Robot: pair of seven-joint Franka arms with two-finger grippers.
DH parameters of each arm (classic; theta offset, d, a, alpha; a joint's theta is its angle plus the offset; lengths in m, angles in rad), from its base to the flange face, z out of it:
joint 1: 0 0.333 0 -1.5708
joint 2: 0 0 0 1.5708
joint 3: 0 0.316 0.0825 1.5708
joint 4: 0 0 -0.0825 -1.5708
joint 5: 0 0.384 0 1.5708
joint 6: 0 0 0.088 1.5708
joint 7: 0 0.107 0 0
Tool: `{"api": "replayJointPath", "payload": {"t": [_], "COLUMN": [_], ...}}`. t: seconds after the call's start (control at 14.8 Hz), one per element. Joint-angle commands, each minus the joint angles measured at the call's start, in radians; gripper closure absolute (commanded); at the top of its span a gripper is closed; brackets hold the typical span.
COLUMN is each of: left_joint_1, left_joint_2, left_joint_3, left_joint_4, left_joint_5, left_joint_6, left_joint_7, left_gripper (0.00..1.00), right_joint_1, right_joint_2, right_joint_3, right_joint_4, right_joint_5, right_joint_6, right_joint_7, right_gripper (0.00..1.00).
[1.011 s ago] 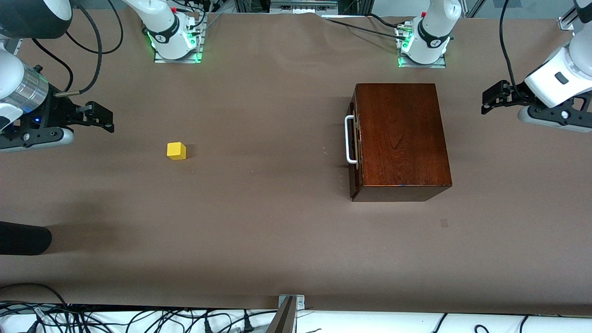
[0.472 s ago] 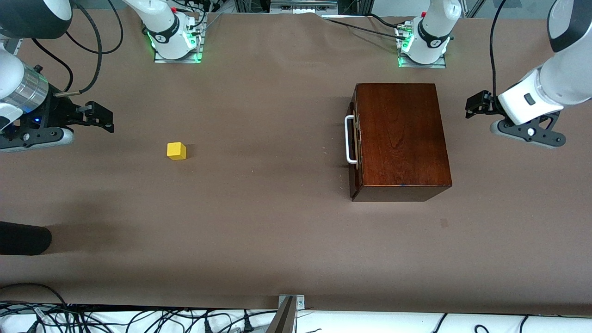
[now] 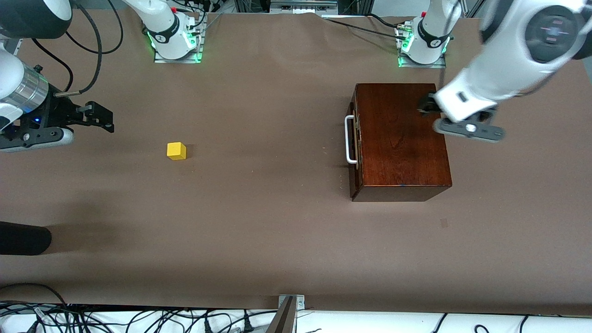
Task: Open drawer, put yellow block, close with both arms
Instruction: 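Reach the left gripper to the drawer handle while the right gripper reaches the cube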
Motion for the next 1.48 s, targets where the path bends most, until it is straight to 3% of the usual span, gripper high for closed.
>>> {"api": "replayJointPath", "payload": {"t": [0.0, 0.34, 0.81, 1.42], "left_joint_1": [-0.109, -0.252, -0.339, -0.385], "left_joint_2": [0.07, 0.193, 0.312, 0.4], "left_joint_3": [-0.027, -0.028, -0.028, -0.027], "left_joint_4": [0.033, 0.032, 0.018, 0.013], "left_joint_5": [0.031, 0.084, 0.239, 0.253], "left_joint_6": [0.077, 0.215, 0.229, 0.258], "left_joint_7": [-0.215, -0.421, -0.53, -0.599], "left_gripper": [0.0, 0.0, 0.0, 0.0], "right_joint_1": [-0.007, -0.01, 0.005, 0.022], "right_joint_2": [0.022, 0.051, 0.146, 0.198], "right_joint_3": [0.003, 0.003, 0.005, 0.012], "right_joint_4": [0.019, 0.019, -0.001, -0.289], "right_joint_5": [0.019, 0.009, 0.007, 0.015], "right_joint_6": [-0.007, 0.022, 0.067, 0.439], "right_joint_7": [-0.01, -0.015, -0.021, -0.003], "right_gripper": [0.0, 0.0, 0.0, 0.0]}}
